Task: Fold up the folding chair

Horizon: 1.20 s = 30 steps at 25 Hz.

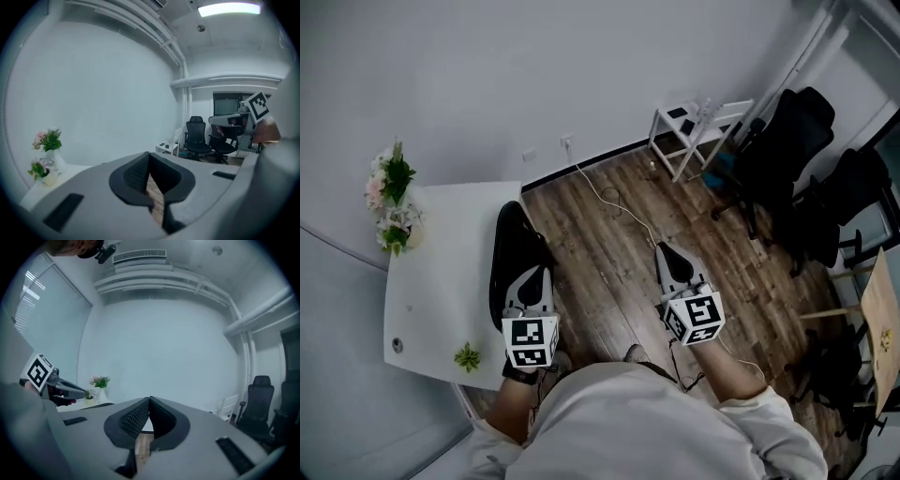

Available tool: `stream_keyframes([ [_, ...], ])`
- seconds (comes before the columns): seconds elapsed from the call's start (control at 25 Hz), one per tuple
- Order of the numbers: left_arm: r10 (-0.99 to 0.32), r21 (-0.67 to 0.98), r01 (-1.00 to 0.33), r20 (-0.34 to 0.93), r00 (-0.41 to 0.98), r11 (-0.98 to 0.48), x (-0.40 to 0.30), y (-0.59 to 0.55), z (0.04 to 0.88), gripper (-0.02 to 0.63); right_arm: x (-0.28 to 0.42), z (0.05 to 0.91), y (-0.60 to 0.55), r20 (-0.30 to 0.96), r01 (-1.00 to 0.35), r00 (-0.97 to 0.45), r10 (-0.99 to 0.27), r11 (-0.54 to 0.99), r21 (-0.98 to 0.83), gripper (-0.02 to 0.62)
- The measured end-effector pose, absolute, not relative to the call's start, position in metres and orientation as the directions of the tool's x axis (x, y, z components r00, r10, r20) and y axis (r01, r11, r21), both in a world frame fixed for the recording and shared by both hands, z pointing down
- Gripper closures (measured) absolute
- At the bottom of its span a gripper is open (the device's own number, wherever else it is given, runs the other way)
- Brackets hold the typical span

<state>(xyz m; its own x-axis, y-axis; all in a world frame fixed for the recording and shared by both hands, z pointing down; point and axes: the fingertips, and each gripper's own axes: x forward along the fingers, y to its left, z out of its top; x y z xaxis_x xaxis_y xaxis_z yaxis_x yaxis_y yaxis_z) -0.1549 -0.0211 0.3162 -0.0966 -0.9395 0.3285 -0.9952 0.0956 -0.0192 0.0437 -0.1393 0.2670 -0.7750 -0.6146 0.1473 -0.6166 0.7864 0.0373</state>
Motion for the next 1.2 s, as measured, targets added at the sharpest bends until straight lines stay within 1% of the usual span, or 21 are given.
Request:
stream_keyframes([
  [0.2, -0.950, -0.019, -1.000, 0.310, -0.016, 0.011, -0.102, -0.035, 0.312, 0.598, 0.107, 0.253, -0.127, 0.099, -0.655, -0.746, -0.658, 0.753, 0.066, 0.583],
  [0.48, -0.955, -0.024, -0.999, 0.296, 0.029, -0.038, -0.057, -0.041, 0.303, 0.598, 0.158, 0.247, -0.118, 0.066, -0.689, -0.719, -0.692, 0.722, 0.063, 0.583],
  [0.84, -0.955, -0.040, -0.999, 0.297, 0.022, -0.035, -0.045, -0.031, 0.298, 0.598, 0.168, 0.250, -0.111, 0.061, -0.688, -0.722, -0.689, 0.724, 0.051, 0.583],
  [1.2, -0.949, -0.053, -0.999, 0.316, -0.006, -0.011, -0.055, -0.021, 0.305, 0.598, 0.162, 0.253, -0.109, 0.051, -0.684, -0.726, -0.686, 0.728, 0.053, 0.583],
])
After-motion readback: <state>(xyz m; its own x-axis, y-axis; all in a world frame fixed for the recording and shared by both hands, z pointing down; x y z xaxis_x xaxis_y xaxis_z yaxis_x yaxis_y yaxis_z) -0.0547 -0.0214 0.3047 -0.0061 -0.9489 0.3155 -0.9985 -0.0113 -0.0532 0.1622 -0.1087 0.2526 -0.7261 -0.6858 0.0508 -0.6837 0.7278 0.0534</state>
